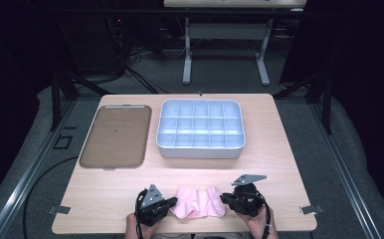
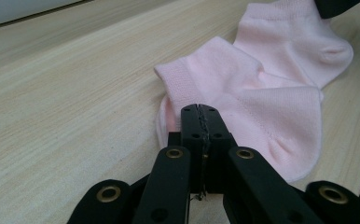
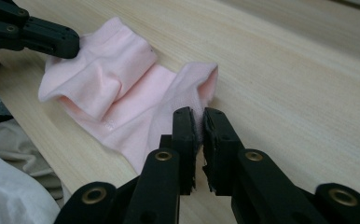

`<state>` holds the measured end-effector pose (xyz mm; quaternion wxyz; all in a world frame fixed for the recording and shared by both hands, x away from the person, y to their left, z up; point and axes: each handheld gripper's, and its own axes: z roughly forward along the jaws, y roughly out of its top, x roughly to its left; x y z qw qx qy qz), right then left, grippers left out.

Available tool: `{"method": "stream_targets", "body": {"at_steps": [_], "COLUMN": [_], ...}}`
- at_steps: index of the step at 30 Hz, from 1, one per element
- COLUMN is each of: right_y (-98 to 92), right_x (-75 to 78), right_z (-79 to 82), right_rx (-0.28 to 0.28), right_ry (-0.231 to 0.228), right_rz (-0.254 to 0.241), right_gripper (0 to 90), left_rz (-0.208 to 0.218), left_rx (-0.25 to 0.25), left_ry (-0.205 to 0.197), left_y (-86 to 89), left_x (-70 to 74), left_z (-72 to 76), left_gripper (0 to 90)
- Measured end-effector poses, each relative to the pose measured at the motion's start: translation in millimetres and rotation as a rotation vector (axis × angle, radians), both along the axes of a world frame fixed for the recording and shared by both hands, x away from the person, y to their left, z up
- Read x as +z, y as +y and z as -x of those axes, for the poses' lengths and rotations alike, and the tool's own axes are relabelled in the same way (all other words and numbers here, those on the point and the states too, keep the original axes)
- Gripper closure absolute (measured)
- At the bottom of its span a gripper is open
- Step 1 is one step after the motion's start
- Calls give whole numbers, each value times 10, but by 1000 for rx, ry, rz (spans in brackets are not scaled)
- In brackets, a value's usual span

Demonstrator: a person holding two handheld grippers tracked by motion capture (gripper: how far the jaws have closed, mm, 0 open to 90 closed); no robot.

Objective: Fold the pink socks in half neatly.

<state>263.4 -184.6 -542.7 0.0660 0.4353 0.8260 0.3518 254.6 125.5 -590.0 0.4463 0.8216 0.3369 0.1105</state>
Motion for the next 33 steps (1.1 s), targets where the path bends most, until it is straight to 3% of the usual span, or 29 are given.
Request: {"method": "stream_targets", "body": {"at_steps": [2,3,12,18,20,24,25,33], "right_y": [-1,8,143,315,368,470,481,696], "right_x": [88,94,93,96,143,204,251,272], "right_z": [3,-3,-37,-84,-82,-98,-97,-174], "right_rx": [21,32,84,159,148,162,164,211], "right_ry": [28,21,-35,-78,-79,-84,-63,-63], "right_rz": [70,62,-70,-182,-123,-85,-23,-25], "right_gripper": [833,833,834,834,834,834,835,834], "left_rz": [0,2,2,3,3,1,2,6], "left_rx": [-1,0,2,3,2,1,2,5], "left_ry": [3,5,1,4,2,1,2,9], "left_y": [2,4,1,2,1,2,2,3], "left_x": [2,2,-1,0,-1,0,-1,-1], "left_z": [-2,-4,0,-1,0,1,0,-1], "left_gripper": [894,894,894,894,894,894,894,894]}}
